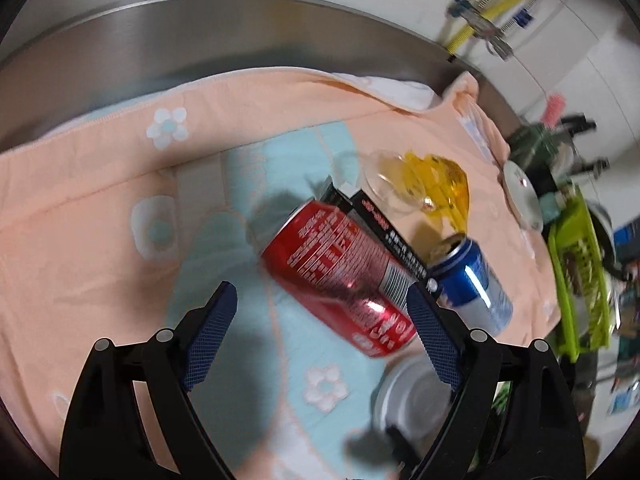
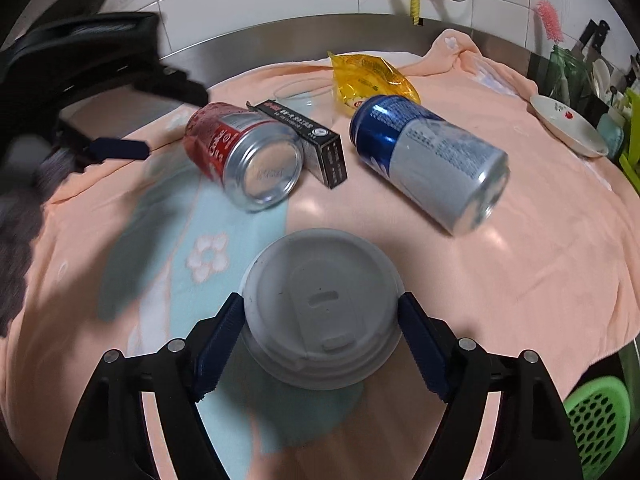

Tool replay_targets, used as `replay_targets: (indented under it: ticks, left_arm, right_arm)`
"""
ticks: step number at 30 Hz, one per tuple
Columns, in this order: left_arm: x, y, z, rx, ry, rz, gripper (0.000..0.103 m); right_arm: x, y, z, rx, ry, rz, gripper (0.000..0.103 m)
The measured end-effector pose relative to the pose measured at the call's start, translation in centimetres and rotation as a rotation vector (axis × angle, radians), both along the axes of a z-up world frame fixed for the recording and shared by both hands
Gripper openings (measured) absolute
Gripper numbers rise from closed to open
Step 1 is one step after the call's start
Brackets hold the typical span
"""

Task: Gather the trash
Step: 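Grasp the red Coke can with the left tool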

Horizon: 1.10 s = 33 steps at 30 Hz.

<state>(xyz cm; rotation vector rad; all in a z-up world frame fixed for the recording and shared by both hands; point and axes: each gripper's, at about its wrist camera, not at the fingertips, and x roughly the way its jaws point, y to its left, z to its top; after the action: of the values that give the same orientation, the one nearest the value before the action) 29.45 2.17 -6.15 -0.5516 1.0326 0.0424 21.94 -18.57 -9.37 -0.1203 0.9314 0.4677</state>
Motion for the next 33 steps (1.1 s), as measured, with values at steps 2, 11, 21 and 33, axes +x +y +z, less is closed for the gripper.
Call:
replay_targets:
  ticks: [2, 11, 21, 33]
  left_arm:
    - [0.5, -0.1, -0.2, -0.022, 0.015, 0.041, 0.086]
    - [2.2, -0.6, -2.1, -0.08, 0.085, 0.181, 0.086]
    - [3.3, -1.6, -3.2, -0.074, 0.132, 0.246, 0.085]
    - [2.5, -1.3, -3.0, -0.056, 0.099, 0.172, 0.079]
  right_arm:
    - [-0.7, -0.3, 0.0, -0.001, -0.004, 0.005, 0.075]
    - [-1.9, -1.4, 0.0, 0.037, -0.006, 0.029, 0.075]
    - [-2.2, -1.8, 0.0, 0.056, -0.008, 0.036, 0.076]
    - [-3.0, -3.2, 0.4, 0.123, 0.005, -0.009, 0.075]
